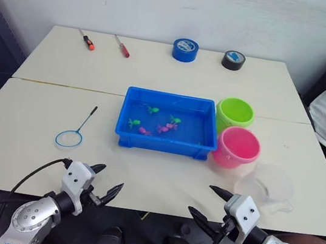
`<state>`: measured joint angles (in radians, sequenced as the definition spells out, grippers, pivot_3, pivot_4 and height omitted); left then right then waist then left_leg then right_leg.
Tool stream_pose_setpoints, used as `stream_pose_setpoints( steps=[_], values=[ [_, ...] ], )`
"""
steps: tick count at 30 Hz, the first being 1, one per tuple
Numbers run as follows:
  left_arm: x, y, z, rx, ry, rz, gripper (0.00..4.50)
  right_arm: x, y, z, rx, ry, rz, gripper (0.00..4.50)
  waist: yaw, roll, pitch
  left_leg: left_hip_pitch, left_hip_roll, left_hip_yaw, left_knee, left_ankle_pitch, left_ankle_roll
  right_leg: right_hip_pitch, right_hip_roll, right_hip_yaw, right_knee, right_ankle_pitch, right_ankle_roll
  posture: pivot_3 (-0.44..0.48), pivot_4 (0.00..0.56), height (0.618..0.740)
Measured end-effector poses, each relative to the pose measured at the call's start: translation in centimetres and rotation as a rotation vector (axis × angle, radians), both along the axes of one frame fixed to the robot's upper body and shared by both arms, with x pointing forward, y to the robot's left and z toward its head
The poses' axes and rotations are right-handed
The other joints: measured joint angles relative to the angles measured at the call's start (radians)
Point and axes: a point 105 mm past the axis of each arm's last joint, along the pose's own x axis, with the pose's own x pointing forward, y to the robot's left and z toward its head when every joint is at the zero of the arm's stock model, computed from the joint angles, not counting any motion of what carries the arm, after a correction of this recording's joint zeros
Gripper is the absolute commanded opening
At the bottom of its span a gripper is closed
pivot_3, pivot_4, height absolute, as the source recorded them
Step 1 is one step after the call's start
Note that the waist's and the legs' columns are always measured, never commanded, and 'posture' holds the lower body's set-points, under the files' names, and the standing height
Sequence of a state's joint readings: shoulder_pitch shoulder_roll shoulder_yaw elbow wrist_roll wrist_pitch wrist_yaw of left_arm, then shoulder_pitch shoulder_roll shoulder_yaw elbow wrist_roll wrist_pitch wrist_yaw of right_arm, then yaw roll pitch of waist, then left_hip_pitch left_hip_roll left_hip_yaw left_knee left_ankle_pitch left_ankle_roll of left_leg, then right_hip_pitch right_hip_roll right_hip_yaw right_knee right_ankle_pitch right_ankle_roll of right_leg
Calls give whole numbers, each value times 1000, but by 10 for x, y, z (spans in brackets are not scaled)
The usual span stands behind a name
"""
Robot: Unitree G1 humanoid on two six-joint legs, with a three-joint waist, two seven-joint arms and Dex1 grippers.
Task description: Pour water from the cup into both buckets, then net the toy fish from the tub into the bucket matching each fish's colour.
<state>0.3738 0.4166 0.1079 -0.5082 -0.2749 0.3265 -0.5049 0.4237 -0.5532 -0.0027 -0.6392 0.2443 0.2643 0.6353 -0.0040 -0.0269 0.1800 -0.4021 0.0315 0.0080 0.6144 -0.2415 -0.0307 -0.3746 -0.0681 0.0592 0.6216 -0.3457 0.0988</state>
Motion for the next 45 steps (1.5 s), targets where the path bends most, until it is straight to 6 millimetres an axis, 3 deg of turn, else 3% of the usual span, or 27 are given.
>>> stream_pose_setpoints(
  steps=[7,26,28,32,35,38,40,42,45],
  values=[
    [3,9,4,19,-8,18,4442,-1,2,-2,4,9,7,4500,0,0,0,0,0,0,0,0,0,0,3,0,1,0,0,0,150,734],
    [3,9,5,16,-5,2,4442,-3,5,-5,9,31,16,4500,0,0,0,1,1,0,0,0,0,0,4,0,1,1,1,0,150,734],
    [2,21,0,51,25,-15,4442,-10,4,-10,4,78,18,4500,0,0,0,1,1,0,0,0,0,0,4,0,2,0,1,0,150,734],
    [2,74,-11,154,117,-9,4442,-29,-18,-21,-38,221,-30,4500,0,0,0,3,3,1,0,0,-1,0,2,-1,5,-3,-5,0,150,734],
    [17,92,2,178,111,-27,4442,-36,-34,-19,-72,269,-66,4500,4,-2,-1,4,2,1,1,0,0,2,1,-2,5,-3,-5,0,150,734],
    [51,110,40,214,47,-58,4442,-36,-60,-9,-94,283,-179,4500,5,-6,-3,4,3,0,0,0,-2,3,-1,-2,5,-3,-5,0,150,734],
    [70,103,64,216,-19,-112,4442,-36,-71,-5,-84,284,-252,4500,4,-6,-3,3,2,1,0,0,-2,2,-4,-2,5,-3,-5,0,150,734],
    [88,83,94,207,-103,-202,4442,-39,-78,1,-68,284,-315,4500,3,-6,-3,1,0,2,0,0,-1,1,-7,-3,4,-3,-5,0,150,734],
    [99,54,111,193,-141,-327,4442,-50,-83,0,-61,322,-362,4500,-2,-5,-4,0,-1,4,-1,0,1,-1,-7,-4,4,6,11,0,150,734]
  ],
)
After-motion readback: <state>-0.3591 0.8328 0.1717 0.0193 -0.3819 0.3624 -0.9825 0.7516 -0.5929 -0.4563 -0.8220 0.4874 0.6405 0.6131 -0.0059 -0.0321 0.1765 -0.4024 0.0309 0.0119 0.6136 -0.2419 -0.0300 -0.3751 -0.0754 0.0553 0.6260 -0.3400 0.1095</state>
